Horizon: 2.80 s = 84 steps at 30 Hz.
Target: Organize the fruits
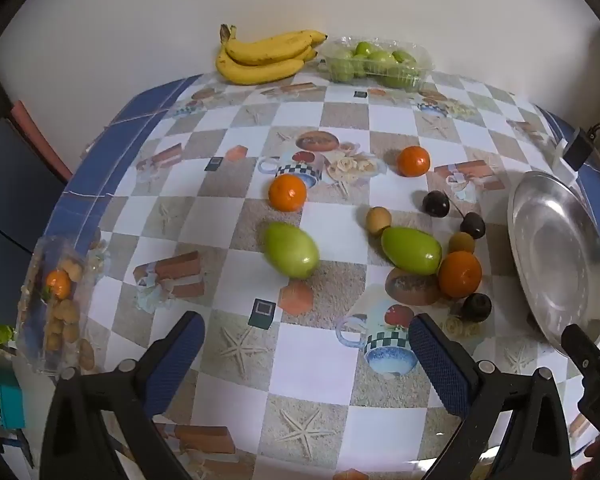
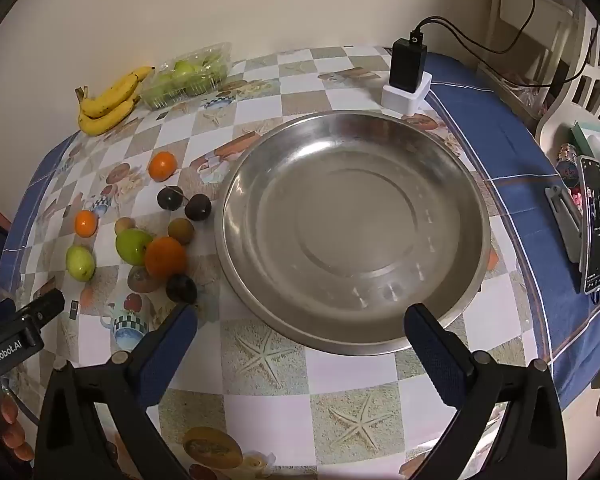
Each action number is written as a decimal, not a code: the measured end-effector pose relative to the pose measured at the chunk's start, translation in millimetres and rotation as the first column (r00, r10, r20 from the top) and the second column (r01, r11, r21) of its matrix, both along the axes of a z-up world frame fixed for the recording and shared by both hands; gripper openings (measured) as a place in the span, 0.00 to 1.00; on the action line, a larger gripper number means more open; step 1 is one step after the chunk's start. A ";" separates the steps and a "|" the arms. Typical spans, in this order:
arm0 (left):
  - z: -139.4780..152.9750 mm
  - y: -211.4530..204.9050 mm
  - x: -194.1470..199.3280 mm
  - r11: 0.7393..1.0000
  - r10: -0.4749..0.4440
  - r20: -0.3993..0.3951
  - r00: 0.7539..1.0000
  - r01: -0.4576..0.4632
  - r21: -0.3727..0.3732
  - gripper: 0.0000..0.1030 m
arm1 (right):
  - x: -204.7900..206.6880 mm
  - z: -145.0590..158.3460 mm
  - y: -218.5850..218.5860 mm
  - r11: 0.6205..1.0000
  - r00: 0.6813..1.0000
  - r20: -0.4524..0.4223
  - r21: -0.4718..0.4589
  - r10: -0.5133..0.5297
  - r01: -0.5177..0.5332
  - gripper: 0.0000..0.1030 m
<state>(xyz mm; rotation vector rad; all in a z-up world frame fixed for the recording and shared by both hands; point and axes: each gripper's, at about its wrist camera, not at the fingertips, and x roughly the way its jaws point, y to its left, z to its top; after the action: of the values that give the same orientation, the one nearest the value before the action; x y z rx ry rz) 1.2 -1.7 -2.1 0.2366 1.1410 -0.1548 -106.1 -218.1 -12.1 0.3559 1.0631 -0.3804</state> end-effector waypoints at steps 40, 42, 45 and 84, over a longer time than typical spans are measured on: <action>4.6 3.2 -3.9 0.999 0.015 0.046 0.999 -0.014 -0.035 1.00 | -1.6 9.7 8.2 0.999 0.999 0.040 -0.042 0.034 -0.032 1.00; 5.1 4.6 -3.6 0.999 0.016 0.045 0.999 -0.014 -0.038 1.00 | -2.1 10.0 7.8 0.999 0.999 0.041 -0.041 0.032 -0.030 1.00; 5.1 4.6 -3.6 0.999 0.016 0.045 0.999 -0.014 -0.038 1.00 | -2.7 10.1 7.2 0.999 0.999 0.042 -0.040 0.030 -0.028 1.00; 6.3 11.9 0.2 0.998 0.028 0.039 0.999 -0.025 -0.065 1.00 | -2.2 7.1 4.5 0.999 1.000 0.025 -0.038 0.016 -0.015 1.00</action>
<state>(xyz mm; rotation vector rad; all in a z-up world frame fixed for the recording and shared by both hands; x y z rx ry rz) 1.5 10.2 4.2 0.1667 1.0976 -0.1623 -108.3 -213.6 -5.0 0.3179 1.0318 -0.3803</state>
